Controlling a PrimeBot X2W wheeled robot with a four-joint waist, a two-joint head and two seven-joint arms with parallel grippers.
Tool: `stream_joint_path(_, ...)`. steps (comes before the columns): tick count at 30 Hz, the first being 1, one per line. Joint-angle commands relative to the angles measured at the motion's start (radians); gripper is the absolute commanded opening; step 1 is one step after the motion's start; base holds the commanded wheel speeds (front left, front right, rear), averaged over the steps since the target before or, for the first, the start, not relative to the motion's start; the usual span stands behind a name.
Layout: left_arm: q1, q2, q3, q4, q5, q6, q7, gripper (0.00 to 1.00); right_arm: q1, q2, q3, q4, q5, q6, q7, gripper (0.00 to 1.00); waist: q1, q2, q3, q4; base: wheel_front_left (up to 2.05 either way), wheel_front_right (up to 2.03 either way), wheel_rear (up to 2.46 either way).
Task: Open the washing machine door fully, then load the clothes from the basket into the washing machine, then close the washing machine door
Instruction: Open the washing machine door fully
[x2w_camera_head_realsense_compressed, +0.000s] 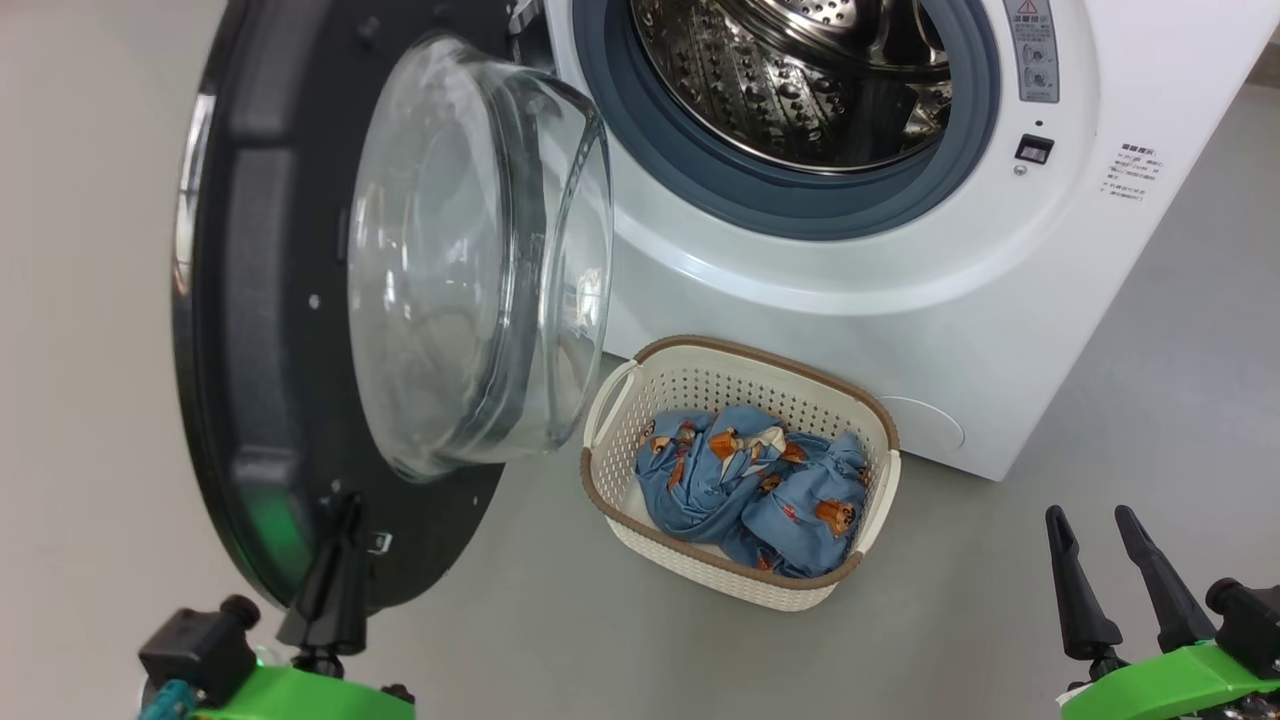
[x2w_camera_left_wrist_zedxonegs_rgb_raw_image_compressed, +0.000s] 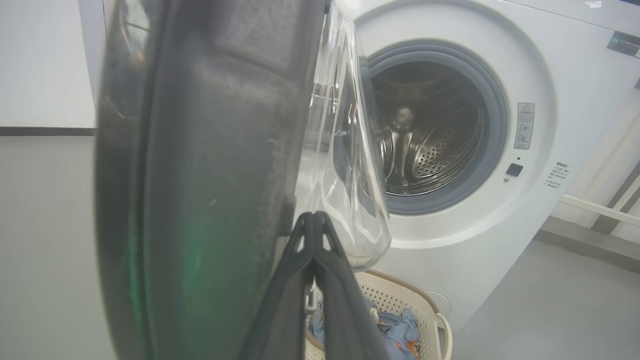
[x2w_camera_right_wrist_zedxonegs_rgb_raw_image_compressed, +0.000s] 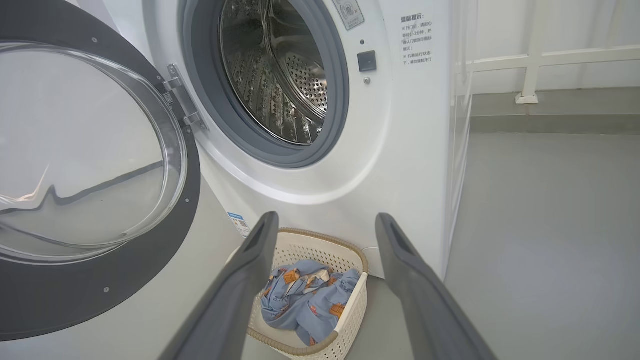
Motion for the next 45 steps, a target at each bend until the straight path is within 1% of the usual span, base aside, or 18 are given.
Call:
stream_joint_path(1, -0.052, 0.034, 0.058, -0.016, 0.005, 0.016, -0.012, 0.00, -0.017, -0.019, 0.017, -0.021, 0.013, 0.006, -0.009, 1.00, 0.0000, 0.0000, 0.003, 0.001, 0.00, 0.00, 0.00)
stream_joint_path(11, -0.107, 0.059, 0.147, 0.014, 0.008, 0.034, -0.012, 0.00, -0.031, -0.027, 0.008, -0.026, 0.009, 0.006, -0.009, 1.00, 0.0000, 0.0000, 0.045, 0.002, 0.00, 0.00, 0.00)
stream_joint_path(23, -0.196, 0.077, 0.295, 0.098, 0.046, 0.034, -0.012, 0.00, -0.059, -0.048, 0.005, -0.026, 0.001, 0.006, -0.009, 1.00, 0.0000, 0.0000, 0.096, 0.009, 0.00, 0.00, 0.00)
stream_joint_path(30, -0.229, 0.085, 0.392, 0.143, 0.082, 0.020, -0.012, 0.00, -0.078, -0.064, 0.012, -0.030, 0.000, 0.006, -0.009, 1.00, 0.0000, 0.0000, 0.127, 0.006, 0.00, 0.00, 0.00)
stream_joint_path(36, -0.265, 0.098, 0.445, 0.185, 0.111, -0.004, -0.012, 0.00, -0.083, -0.075, 0.010, -0.035, -0.002, 0.006, -0.009, 1.00, 0.0000, 0.0000, 0.145, 0.007, 0.00, 0.00, 0.00)
stream_joint_path(45, -0.352, 0.138, 0.538, 0.291, 0.158, -0.035, -0.012, 0.00, -0.100, -0.095, 0.006, -0.043, -0.011, 0.006, -0.009, 1.00, 0.0000, 0.0000, 0.191, 0.001, 0.00, 0.00, 0.00)
